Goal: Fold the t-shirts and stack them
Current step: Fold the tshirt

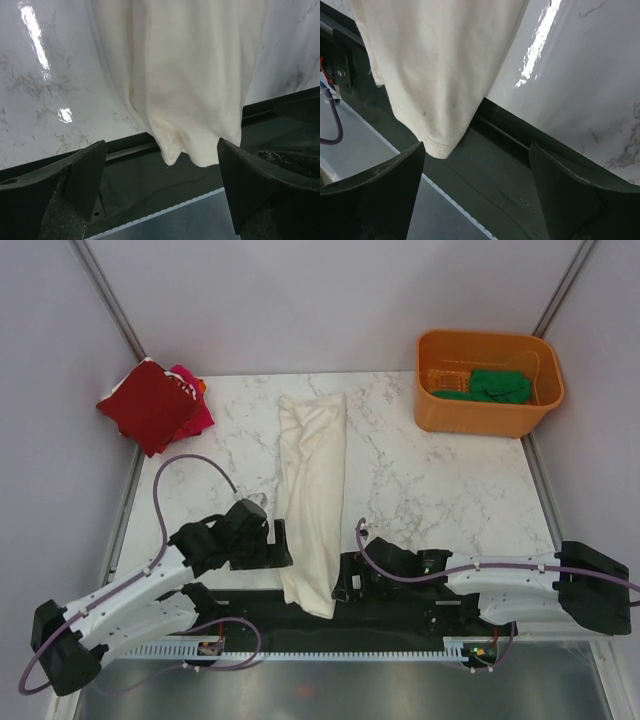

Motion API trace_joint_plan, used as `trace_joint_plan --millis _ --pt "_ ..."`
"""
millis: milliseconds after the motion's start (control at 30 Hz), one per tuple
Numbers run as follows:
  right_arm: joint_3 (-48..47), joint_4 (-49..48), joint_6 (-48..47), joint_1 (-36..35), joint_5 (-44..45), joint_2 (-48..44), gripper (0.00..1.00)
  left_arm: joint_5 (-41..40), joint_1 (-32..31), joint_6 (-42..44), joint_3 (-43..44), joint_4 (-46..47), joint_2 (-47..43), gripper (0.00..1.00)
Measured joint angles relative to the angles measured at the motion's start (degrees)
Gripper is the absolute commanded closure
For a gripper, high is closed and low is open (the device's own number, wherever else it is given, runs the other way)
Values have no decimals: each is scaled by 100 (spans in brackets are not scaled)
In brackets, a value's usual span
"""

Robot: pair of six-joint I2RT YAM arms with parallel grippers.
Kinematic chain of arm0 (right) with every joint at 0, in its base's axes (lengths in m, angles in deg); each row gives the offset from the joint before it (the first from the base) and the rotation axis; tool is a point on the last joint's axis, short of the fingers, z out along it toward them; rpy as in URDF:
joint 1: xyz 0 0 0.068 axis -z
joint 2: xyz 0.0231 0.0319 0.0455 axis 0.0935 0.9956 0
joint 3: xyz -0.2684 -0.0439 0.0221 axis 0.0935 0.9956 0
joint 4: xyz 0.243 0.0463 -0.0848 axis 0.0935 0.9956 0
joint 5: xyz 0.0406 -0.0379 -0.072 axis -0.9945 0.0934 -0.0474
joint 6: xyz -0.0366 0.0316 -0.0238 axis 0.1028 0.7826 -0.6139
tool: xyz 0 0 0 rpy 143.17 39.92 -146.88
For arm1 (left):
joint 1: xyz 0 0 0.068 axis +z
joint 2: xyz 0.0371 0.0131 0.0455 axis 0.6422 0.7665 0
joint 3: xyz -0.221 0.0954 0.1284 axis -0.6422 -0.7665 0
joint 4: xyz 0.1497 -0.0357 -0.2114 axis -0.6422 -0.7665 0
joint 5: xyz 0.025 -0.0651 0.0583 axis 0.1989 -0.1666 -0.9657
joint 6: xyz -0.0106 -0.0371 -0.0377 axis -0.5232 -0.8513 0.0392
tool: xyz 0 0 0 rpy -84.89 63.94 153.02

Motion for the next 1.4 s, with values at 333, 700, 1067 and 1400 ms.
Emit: trace_joint_plan --millis 333,700,1067,1400 --pt "90 -2138 437 -81 -765 1631 44 127 -146 -918 -734 -129 -861 7" --pt "-2094 -699 -348 -127 -490 1497 100 138 -168 -1250 -776 -129 -1338 9" --pt "-1379 -155 -442 -11 -332 345 50 262 -168 -1274 -793 -131 -1283 11" --pt "-256 1414 -299 28 461 -146 13 455 -356 -1351 -756 -664 -1318 21"
